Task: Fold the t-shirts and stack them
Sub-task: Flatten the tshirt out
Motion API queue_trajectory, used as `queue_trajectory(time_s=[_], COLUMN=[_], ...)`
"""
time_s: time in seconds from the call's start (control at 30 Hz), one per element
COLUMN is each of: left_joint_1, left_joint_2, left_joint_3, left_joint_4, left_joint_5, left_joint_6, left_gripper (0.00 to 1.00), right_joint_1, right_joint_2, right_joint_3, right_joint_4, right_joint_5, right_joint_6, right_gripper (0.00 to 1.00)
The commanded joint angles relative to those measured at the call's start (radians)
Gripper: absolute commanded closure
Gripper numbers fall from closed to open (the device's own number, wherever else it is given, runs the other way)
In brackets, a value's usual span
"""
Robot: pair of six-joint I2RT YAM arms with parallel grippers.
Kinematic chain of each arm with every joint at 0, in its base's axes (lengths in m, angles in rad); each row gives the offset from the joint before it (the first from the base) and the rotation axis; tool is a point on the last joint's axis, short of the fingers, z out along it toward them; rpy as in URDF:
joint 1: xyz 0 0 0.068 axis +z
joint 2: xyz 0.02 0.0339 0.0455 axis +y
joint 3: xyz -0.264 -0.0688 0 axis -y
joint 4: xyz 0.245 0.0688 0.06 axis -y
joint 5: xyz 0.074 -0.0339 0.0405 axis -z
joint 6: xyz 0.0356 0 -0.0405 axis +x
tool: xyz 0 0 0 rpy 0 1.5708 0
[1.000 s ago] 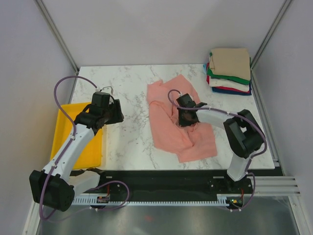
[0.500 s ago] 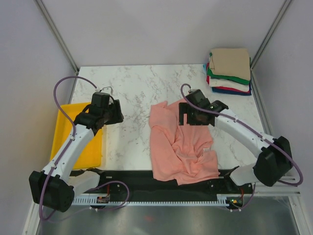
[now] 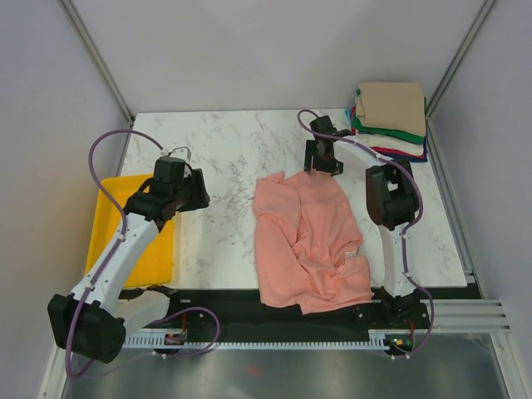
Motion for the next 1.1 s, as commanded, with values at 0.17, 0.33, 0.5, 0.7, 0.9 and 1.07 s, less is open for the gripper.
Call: queue_trajectory(time_s=[0.17,0.33,0.5,0.7,0.9,1.07], left_joint_1=[-0.003,-0.001,-0.001,-0.001,-0.001,-0.003], left_joint_2=[-0.011,-0.009,-0.006,0.005,0.017,0.014], left_joint_3=[0.003,0.001,0.001,0.001,0.008,0.005], left_joint_4=[0.012,0.012,0.014,0.016,0.015,0.016], left_joint_5=[0.014,0.017,0.017,0.014,0.017,-0.002], left_joint_6=[0.030,0.030,0.030,0.030,0.030,0.031], left_gripper=[0.40,0.40,0.40,0.40,0.40,0.40], right_joint_1=[-0.017,-0.019,-0.019,-0.017,0.035,0.133], right_joint_2=[0.071,0.090,0.122,0.104,-0.008,-0.206], right_joint_3=[0.127,0.128,0.125,0.091,0.274,0.386], right_joint_4=[-0.011,0.012,0.019,0.072,-0.007,-0.069], right_joint_5=[0.046,0.032,0.003,-0.076,-0.120,-0.063], right_joint_6=[-0.059,-0.075,-0.081,-0.123,-0.214,-0.245], right_gripper=[0.19,0.20,0.43,0.96,1.00,1.00])
